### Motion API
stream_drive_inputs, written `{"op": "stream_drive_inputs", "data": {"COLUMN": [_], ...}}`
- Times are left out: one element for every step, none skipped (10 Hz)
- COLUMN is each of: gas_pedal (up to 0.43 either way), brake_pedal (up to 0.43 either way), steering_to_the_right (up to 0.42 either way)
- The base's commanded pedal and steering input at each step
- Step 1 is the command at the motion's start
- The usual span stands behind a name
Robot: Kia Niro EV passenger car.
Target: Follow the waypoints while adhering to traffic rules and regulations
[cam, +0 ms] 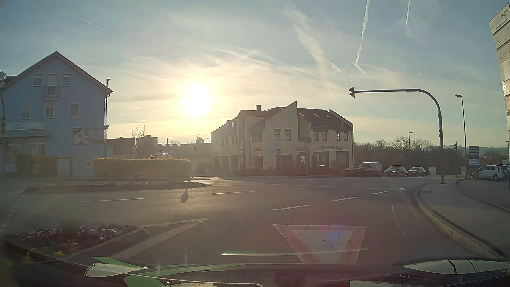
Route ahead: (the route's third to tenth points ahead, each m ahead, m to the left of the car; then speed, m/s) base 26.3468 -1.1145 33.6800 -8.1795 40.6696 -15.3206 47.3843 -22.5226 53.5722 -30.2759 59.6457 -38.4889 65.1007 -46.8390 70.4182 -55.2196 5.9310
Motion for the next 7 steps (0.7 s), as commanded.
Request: {"op": "stream_drive_inputs", "data": {"gas_pedal": [0.22, 0.22, 0.22, 0.22, 0.22, 0.22, 0.22], "brake_pedal": [0.0, 0.0, 0.0, 0.0, 0.0, 0.0, 0.0], "steering_to_the_right": [0.167, 0.167, 0.167, 0.167, 0.167, 0.165, 0.162]}}
